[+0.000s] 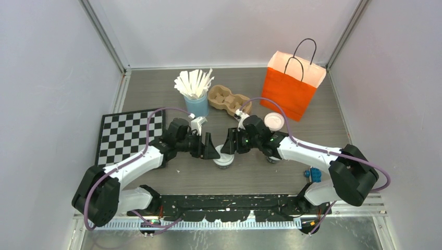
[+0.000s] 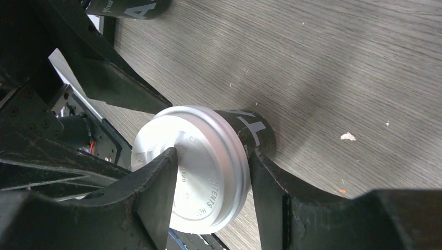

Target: Pack the takeout coffee

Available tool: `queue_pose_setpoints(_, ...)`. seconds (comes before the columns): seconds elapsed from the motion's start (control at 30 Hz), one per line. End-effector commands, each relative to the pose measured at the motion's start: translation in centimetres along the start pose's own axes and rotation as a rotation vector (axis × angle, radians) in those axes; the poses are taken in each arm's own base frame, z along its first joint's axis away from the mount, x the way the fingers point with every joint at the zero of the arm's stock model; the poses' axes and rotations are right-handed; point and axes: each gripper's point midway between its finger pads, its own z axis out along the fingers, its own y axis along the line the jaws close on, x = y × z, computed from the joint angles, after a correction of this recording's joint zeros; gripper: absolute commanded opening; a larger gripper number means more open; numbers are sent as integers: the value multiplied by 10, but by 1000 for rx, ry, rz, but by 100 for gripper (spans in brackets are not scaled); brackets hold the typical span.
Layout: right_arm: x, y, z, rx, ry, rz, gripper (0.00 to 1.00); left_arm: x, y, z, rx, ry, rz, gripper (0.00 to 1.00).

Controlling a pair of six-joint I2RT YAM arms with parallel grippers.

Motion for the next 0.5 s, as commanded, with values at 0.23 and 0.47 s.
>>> queue_pose_setpoints(0.23,24,-25,1,57,30,22,56,-16,1,8,17,-81,-22,64)
queue_pose_setpoints(0.47,30,-38,1,89,22,36,55,-4,10,15,9,-64,-80,54)
